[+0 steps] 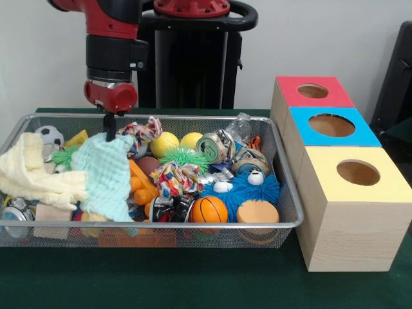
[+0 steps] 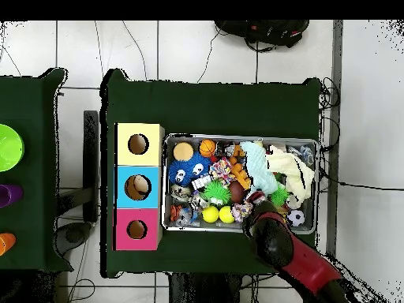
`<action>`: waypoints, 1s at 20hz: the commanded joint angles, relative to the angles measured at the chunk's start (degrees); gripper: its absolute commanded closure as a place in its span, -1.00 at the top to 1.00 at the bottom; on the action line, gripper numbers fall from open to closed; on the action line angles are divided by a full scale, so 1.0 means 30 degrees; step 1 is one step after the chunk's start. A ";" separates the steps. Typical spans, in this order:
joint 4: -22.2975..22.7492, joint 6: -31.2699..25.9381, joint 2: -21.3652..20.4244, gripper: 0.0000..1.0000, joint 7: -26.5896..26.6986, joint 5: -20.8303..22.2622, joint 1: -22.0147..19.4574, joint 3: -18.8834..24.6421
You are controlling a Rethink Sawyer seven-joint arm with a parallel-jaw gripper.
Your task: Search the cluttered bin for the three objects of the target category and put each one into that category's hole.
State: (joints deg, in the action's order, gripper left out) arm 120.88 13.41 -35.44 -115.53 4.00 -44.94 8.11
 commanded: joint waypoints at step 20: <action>-0.1815 -1.3330 -0.5095 -1.00 0.3680 0.1705 -1.1381 0.9221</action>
State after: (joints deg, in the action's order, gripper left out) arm 120.79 -25.06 -52.78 -115.51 5.68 -79.28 27.11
